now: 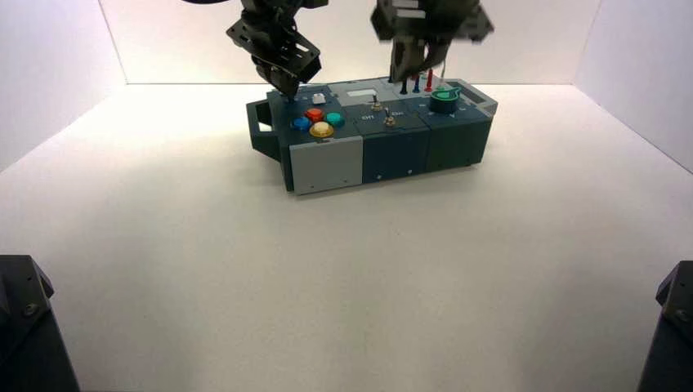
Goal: Flip the bottom switch off with the right gripper.
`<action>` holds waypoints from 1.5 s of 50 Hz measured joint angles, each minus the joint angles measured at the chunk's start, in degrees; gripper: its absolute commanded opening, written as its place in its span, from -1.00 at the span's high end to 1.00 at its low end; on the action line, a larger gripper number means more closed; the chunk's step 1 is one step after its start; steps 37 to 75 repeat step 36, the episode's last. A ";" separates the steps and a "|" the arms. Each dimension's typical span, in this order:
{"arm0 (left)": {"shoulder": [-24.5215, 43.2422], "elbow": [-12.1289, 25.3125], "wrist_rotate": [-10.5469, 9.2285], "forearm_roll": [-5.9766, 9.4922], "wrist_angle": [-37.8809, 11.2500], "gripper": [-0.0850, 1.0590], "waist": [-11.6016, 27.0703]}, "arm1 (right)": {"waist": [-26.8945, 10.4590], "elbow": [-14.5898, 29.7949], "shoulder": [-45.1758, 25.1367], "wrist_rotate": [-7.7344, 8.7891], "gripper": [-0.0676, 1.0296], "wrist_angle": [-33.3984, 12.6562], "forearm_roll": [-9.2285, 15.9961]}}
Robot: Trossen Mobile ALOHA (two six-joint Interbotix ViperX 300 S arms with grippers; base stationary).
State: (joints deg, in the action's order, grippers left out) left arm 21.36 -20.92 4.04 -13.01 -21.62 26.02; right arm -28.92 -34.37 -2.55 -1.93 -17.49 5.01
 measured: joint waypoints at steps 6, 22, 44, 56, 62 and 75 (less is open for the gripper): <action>-1.14 -0.79 -0.18 0.09 0.88 0.91 0.09 | 0.09 -0.35 2.37 0.00 0.92 0.44 -0.79; -7.73 -1.93 -0.26 0.44 1.49 0.91 0.26 | -0.09 -1.93 7.56 0.97 0.92 2.46 -1.58; -12.13 -4.92 -0.44 0.44 1.76 0.91 0.35 | -1.05 -3.69 9.40 1.05 0.92 4.57 -2.46; -12.13 -4.92 -0.44 0.44 1.76 0.91 0.35 | -1.05 -3.69 9.40 1.05 0.92 4.57 -2.46; -12.13 -4.92 -0.44 0.44 1.76 0.91 0.35 | -1.05 -3.69 9.40 1.05 0.92 4.57 -2.46; -12.13 -4.92 -0.44 0.44 1.76 0.91 0.35 | -1.05 -3.69 9.40 1.05 0.92 4.57 -2.46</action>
